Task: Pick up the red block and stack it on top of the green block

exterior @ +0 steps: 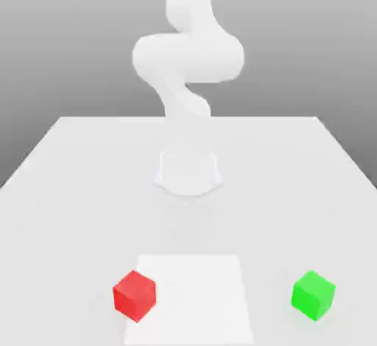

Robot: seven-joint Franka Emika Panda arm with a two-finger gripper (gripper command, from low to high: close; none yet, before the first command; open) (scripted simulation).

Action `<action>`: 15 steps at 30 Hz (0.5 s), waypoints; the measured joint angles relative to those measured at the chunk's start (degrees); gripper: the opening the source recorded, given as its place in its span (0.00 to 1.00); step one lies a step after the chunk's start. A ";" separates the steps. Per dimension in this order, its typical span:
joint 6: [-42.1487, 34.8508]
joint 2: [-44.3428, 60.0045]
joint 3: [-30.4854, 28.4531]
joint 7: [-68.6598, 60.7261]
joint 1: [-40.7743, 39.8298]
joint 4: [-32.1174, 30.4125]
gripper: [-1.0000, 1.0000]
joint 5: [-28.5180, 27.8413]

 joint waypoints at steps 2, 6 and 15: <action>2.07 4.43 0.32 2.11 -1.30 -1.49 0.50 -0.40; 5.95 12.83 0.90 6.01 -3.81 -4.29 0.50 -1.05; 14.74 31.54 0.49 14.46 -7.84 -10.58 0.50 -2.07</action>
